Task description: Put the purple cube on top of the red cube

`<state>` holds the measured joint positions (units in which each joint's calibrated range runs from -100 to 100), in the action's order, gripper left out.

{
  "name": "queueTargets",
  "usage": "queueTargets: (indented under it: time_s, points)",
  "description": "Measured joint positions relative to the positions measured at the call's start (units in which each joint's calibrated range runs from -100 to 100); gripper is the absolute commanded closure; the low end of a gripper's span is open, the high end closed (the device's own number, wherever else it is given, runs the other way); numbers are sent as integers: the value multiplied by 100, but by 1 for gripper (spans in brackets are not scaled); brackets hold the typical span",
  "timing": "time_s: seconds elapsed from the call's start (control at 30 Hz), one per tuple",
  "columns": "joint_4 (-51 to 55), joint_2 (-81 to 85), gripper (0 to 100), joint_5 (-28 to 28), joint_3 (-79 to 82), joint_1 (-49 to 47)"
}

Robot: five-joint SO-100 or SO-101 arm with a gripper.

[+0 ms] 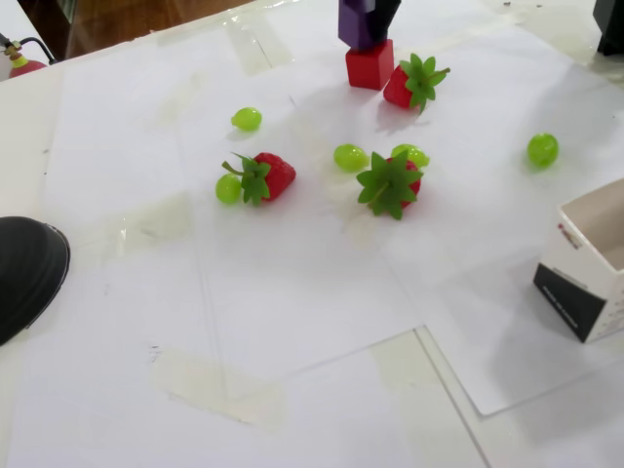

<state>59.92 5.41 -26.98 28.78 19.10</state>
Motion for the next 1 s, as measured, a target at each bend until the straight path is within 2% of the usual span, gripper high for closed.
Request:
queueTargets:
  time_s: [0.23, 0.5, 1.0]
  points:
    - [0, -55, 84, -5, 18, -22]
    - [0, -82, 69, -5, 118, -37]
    - [0, -82, 59, -39, 172, -292]
